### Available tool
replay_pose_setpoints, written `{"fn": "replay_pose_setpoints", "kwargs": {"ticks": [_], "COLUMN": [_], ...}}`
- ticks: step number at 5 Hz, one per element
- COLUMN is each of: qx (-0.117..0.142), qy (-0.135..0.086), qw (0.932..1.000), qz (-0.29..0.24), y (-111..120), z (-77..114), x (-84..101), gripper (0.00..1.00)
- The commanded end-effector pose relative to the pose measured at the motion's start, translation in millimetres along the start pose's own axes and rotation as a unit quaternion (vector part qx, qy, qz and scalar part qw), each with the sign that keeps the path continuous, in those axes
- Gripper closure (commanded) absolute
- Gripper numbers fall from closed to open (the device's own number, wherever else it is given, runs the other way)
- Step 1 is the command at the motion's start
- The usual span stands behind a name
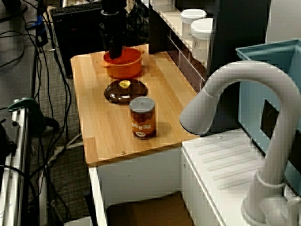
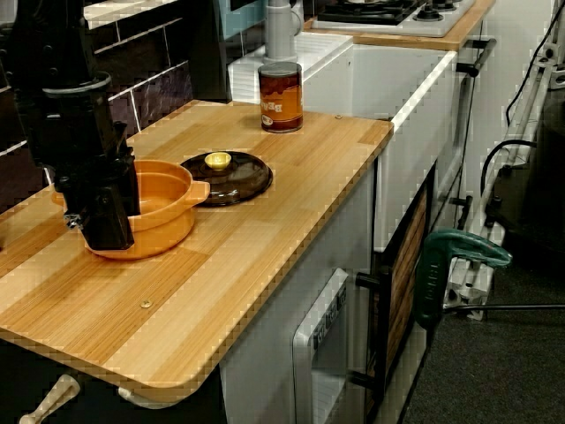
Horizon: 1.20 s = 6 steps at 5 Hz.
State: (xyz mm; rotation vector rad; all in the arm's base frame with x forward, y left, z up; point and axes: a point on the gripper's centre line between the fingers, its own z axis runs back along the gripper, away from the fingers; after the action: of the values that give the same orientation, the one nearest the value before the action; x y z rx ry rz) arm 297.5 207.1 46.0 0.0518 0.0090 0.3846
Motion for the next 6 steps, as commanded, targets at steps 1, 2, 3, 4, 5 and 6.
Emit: {"fn": "replay_pose_setpoints", "kwargs": {"ticks": [1, 2, 3, 4, 5, 6], "qx": [-0.018, -0.041, -0.045, -0.055, -0.065, -0.050], "qy": [-0.020, -0.036, -0.037, -0.039, -0.054, -0.076], "qw": [0.9996, 0.9977, 0.9960, 0.9933, 0.9890, 0.9838], "qz": [-0.008, -0.039, -0.068, -0.094, -0.122, -0.155], "y": [2, -14, -38, -54, -75, -109], "z": [23.9, 58.5, 87.0, 101.8, 101.4, 84.5], "x": [-10.2, -17.0, -22.2, -29.2, -37.3, -44.8], "gripper": [0.00, 0.00, 0.00, 0.00, 0.00, 0.00]}}
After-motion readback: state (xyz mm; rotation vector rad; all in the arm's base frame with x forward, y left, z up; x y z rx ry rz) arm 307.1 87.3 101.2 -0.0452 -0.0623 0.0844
